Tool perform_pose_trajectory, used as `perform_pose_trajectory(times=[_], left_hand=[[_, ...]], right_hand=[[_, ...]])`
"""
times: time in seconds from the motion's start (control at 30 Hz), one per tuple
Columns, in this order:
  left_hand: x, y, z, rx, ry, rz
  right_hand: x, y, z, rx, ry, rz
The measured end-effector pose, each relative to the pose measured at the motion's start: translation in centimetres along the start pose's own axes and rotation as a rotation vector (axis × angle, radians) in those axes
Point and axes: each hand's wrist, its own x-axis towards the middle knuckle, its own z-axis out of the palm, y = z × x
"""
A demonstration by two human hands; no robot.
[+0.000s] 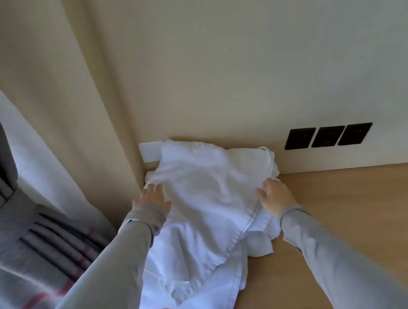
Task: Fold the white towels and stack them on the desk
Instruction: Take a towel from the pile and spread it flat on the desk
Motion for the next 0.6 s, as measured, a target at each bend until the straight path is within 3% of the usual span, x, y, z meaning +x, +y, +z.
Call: perform_pose_trajectory(times=[0.2,0.4,0.6], left_hand=[[0.7,-0.9,1.7,-0.395,-0.064,-0.319],[1.5,-0.8,2.9,-0.657,-0.087,-0.397],[2.2,-0.8,3.5,-0.540,0.086,-0.406]], right_hand=[[-0.2,0.3,2.5,0.373,-0.101,0.247],[0.0,-1.0,3.5,0.872,-0.022,0.402],[-0.3,-1.9,4.4,1.245,-0.039,0.608]])
